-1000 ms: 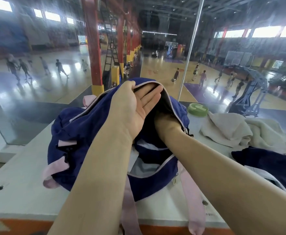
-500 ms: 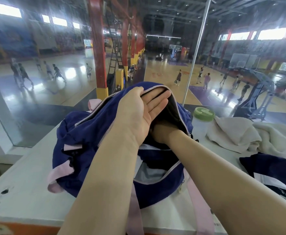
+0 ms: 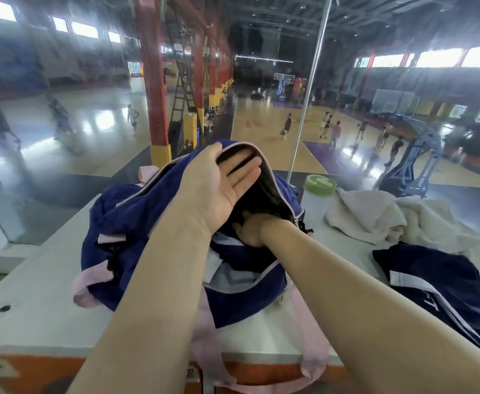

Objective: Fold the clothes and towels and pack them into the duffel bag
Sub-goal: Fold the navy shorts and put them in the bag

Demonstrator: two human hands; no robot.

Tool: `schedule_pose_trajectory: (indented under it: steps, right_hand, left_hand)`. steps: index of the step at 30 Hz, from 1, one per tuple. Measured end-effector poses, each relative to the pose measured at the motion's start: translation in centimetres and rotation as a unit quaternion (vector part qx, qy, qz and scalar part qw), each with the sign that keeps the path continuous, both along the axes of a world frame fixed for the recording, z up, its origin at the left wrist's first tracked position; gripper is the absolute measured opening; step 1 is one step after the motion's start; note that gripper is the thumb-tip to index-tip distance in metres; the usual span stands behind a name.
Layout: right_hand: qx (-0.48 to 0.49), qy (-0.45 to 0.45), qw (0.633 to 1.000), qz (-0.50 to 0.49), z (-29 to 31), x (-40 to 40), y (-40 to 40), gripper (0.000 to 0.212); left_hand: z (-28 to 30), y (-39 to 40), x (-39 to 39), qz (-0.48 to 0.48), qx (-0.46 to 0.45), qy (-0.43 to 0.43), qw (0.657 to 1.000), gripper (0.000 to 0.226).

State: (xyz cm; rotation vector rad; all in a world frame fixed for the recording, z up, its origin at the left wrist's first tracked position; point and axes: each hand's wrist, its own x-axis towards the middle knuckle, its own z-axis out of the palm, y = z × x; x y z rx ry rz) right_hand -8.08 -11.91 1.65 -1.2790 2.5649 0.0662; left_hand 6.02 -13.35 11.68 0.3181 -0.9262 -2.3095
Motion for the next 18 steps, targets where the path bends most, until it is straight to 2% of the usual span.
schedule_pose_trajectory:
  steps: [3,6,8,10,12,14,18]
  right_hand:
    - [-0.016,0.035,0.999,0.010,2.0,2.4,2.9,0.062]
    - [-0.118,0.019,0.993,0.015,2.7,4.0,6.4,0.046]
    - [-0.174,0.007,0.985,0.018,3.0,4.6,8.7,0.038]
    - [-0.211,0.000,0.978,0.003,3.1,5.1,11.2,0.037]
    - [-0.248,0.002,0.969,-0.013,3.1,5.3,13.5,0.038]
    - [-0.280,0.007,0.960,-0.022,3.1,5.2,15.7,0.039]
    - [-0.333,-0.012,0.940,-0.075,3.2,3.5,20.2,0.025]
  left_hand:
    - [-0.3,0.7,0.0,0.018,-0.018,-0.029,0.999,0.036]
    - [-1.0,1.7,-0.2,0.022,-0.068,-0.109,0.991,0.034]
    - [-1.5,2.5,-0.4,0.009,-0.139,-0.184,0.973,0.037]
    - [-1.8,3.2,-0.5,-0.001,-0.243,-0.281,0.928,0.038]
    - [-1.9,4.0,-0.5,-0.021,-0.368,-0.381,0.848,0.035]
    - [-1.6,5.0,-0.6,-0.063,-0.448,-0.441,0.775,0.038]
    - [-1.1,8.3,-1.6,-0.153,-0.511,-0.462,0.708,0.041]
